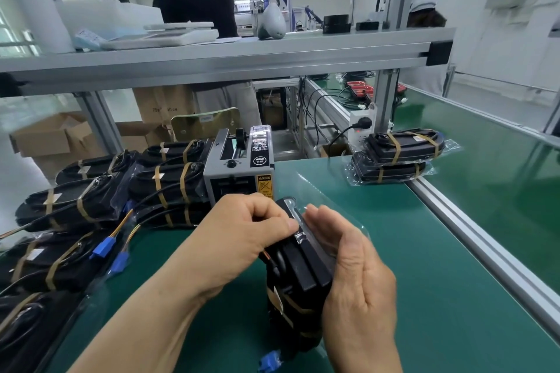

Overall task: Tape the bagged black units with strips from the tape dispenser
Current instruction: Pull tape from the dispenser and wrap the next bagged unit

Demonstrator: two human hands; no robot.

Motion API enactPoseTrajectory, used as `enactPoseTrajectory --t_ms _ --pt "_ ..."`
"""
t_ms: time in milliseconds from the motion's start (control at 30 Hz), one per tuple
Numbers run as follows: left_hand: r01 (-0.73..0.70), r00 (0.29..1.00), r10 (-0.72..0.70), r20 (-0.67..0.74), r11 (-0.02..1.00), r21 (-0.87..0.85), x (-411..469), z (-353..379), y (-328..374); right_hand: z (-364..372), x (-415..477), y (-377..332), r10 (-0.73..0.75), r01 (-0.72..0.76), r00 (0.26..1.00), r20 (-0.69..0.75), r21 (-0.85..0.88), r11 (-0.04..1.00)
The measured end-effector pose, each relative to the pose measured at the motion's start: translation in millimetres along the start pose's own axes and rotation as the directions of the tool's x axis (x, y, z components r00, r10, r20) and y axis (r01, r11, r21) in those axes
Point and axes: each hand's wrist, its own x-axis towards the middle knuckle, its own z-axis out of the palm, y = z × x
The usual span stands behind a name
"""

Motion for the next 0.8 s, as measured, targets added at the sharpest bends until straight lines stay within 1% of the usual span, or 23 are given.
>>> enactPoseTrajectory --t_ms 233,500,667,733,800 --pt "-0.020 0.999 0.024 -0.034 0.995 0.100 0.3 0.2 1.0 2.0 -2.0 -3.3 0.007 -0.007 1.000 0.011 0.026 1.000" --pt "-0.047 0.998 0.052 -0.026 0.988 0.148 -2.3 -0.8 2.4 3.2 -3.7 -4.8 0.007 -0.008 1.000 0.024 0.042 0.999" --pt "-0.050 0.994 0.068 -0.088 0.979 0.196 -0.4 0.7 -2.6 1.9 -3.8 -5.0 -0.002 0.001 1.000 0.029 0.035 0.999" --pt "-0.022 0.988 0.053 -0.146 0.978 0.206 -0.2 1.6 -8.2 1.8 -3.7 -4.5 -0.012 0.011 1.000 0.027 0.035 0.999" --pt "0.000 0.976 0.036 -0.216 0.986 0.165 -0.5 5.2 -13.8 2.6 -3.7 -3.5 -0.033 0.032 0.999 0.026 0.023 0.999"
